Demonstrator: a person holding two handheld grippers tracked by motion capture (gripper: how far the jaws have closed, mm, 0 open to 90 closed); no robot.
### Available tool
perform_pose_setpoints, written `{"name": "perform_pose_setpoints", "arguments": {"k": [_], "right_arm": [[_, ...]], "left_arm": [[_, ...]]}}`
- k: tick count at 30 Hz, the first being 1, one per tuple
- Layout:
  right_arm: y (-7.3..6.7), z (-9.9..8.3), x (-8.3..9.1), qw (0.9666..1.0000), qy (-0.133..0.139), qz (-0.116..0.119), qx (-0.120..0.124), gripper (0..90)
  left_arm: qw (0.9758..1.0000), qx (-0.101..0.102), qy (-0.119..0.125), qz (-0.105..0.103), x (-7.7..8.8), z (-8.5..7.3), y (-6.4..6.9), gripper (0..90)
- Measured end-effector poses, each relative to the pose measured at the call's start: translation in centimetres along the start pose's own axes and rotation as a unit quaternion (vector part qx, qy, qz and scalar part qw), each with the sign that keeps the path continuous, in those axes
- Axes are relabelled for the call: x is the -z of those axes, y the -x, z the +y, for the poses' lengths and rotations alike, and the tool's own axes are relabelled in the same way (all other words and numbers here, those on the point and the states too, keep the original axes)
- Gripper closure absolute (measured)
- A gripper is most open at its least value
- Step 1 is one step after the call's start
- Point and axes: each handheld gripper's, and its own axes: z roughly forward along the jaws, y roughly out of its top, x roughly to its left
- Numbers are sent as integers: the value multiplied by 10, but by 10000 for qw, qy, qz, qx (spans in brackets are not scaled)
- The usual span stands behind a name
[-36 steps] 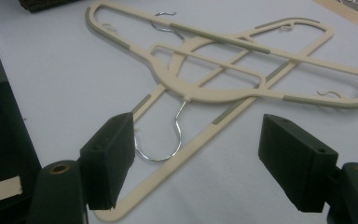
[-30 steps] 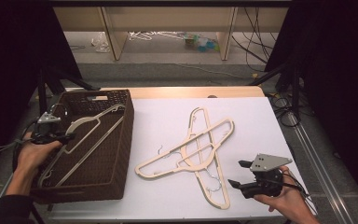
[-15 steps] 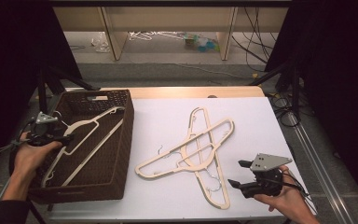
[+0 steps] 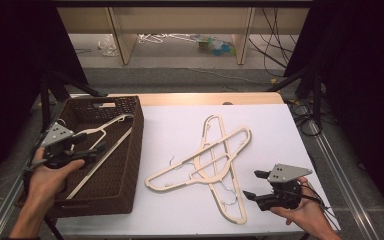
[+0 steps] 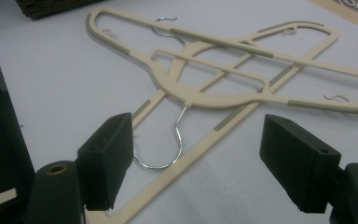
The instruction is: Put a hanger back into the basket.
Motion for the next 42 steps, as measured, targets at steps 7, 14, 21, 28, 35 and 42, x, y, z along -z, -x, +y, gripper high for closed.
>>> {"name": "perform_pose_setpoints", "arguments": {"k": [7,14,21,28,35,42], "right_arm": [[-1,-1,-1,10000,33,-30,-23,241],[-2,0,-3,10000,33,-42,-39,235],[-1,1,-7,10000,45,27,23,235],[-2,1,-7,10000,46,-11,6,234],[-1,1,-9,9999,117,50,66,230],[9,1,-21,9998,83,96,168,224]], "left_arm": [[9976,-231,382,-522,3,4,52,208],[9933,-344,483,-994,-4,-8,91,178],[9890,-485,421,-1335,-11,-22,124,159],[9863,-398,523,-1514,-16,-39,139,160],[9828,-538,545,-1680,-18,-53,149,160],[9826,-696,476,-1657,-22,-67,156,160]]}}
